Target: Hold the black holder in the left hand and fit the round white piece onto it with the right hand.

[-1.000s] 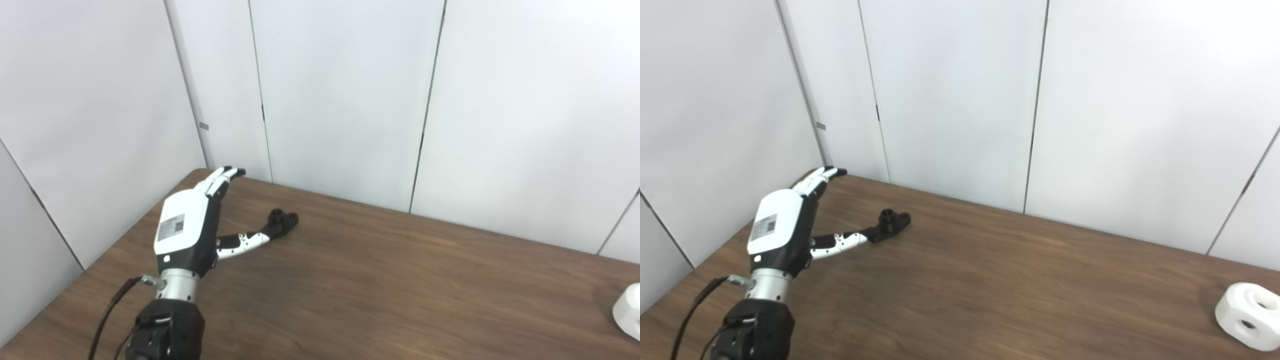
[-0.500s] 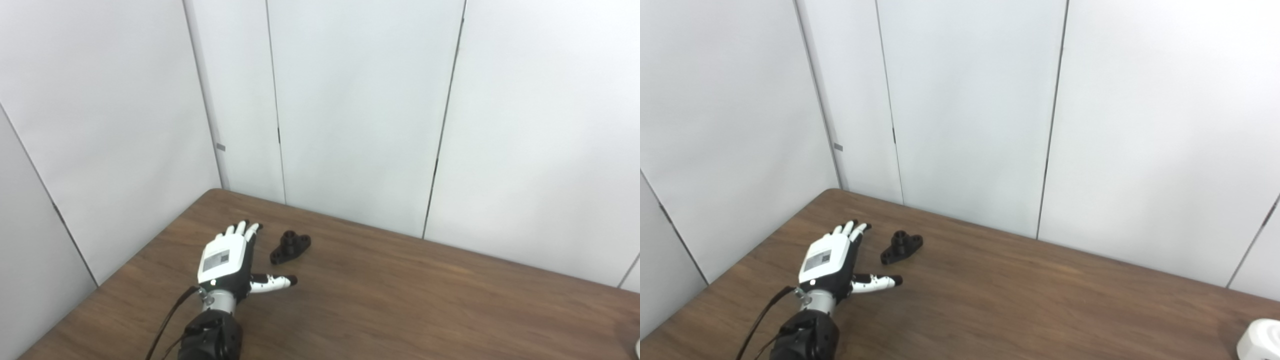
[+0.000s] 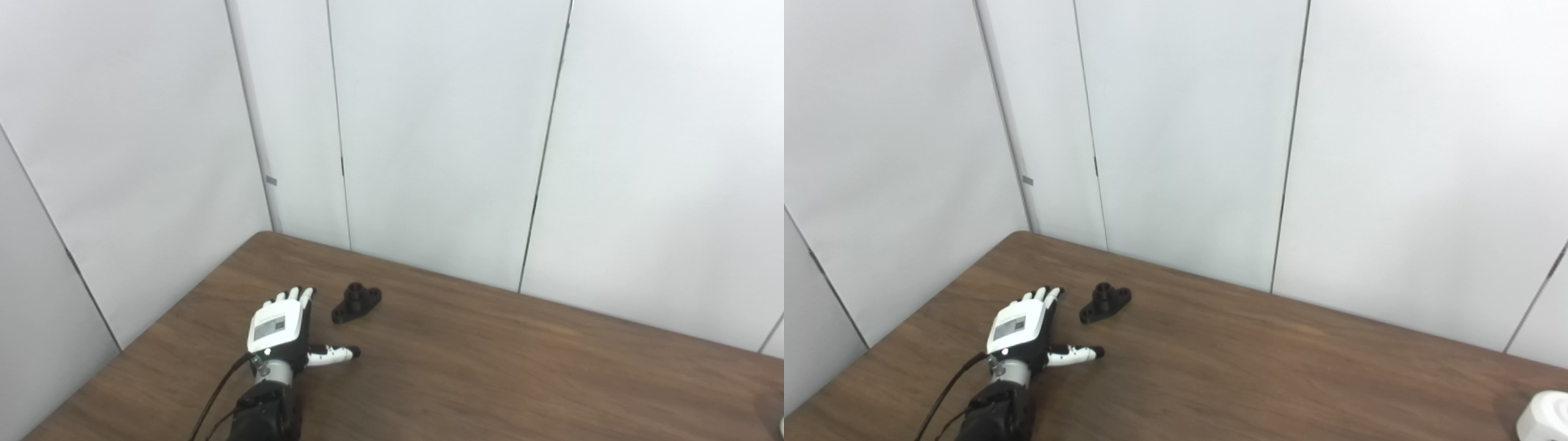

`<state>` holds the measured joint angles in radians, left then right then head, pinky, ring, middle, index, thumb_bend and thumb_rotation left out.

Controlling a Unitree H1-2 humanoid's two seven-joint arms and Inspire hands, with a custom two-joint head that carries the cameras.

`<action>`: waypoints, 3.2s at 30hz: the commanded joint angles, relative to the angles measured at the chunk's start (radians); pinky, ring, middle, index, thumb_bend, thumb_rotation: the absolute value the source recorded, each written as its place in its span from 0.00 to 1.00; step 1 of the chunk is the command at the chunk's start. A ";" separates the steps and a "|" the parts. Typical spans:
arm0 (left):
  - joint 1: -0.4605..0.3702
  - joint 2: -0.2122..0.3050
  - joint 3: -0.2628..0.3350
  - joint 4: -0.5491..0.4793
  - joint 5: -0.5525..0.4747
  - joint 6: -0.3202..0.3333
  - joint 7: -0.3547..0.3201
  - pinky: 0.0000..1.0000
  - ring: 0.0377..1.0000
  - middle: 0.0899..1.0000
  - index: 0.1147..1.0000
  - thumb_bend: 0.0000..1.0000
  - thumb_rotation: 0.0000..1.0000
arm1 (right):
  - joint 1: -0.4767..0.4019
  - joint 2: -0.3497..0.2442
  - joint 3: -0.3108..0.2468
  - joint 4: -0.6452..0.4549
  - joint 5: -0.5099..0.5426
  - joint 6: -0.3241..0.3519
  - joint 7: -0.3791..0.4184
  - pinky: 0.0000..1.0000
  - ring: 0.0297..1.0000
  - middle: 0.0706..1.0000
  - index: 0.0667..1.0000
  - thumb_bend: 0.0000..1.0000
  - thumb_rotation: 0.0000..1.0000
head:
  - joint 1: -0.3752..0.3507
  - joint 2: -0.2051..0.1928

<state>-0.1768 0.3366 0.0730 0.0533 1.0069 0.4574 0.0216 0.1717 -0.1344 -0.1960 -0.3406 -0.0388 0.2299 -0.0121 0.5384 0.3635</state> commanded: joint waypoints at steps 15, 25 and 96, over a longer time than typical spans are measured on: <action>-0.105 0.002 0.016 0.185 -0.220 -0.068 0.239 1.00 1.00 1.00 0.86 0.96 0.50 | 0.036 -0.034 -0.013 -0.003 -0.009 -0.026 -0.004 0.49 0.66 0.74 0.78 0.39 0.34 | -0.009 0.011; -0.159 -0.011 0.003 0.312 -0.341 -0.142 0.349 1.00 0.98 0.99 0.79 0.95 0.39 | 0.055 -0.033 -0.013 -0.032 -0.018 -0.010 -0.005 0.50 0.66 0.74 0.78 0.39 0.33 | -0.022 0.021; -0.112 0.025 -0.272 0.059 -0.324 -0.123 0.233 1.00 0.95 0.91 0.41 0.52 0.05 | 0.080 0.008 0.011 -0.101 0.017 0.007 -0.058 0.49 0.66 0.73 0.76 0.39 0.37 | -0.151 0.094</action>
<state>-0.2730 0.3535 -0.1902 0.1517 0.6577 0.3615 0.2589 0.2612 -0.1523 -0.1862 -0.4199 -0.0175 0.2403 -0.0618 0.3866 0.4571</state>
